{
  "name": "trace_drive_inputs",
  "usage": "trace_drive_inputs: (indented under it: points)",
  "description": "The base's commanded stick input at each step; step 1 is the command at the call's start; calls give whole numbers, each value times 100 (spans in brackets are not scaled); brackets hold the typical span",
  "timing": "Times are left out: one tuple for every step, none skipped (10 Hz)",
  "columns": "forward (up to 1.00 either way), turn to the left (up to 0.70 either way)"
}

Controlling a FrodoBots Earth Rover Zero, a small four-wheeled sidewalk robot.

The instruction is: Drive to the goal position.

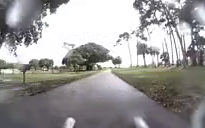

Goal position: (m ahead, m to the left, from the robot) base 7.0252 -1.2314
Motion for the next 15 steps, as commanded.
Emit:
trace_drive_inputs:
  points:
    - [85,0]
    - [85,0]
    - [85,0]
    - [85,0]
    - [85,0]
    - [85,0]
    - [85,0]
    - [84,0]
    - [85,0]
    - [85,0]
    - [85,0]
    - [85,0]
    - [85,0]
    - [85,0]
    - [85,0]
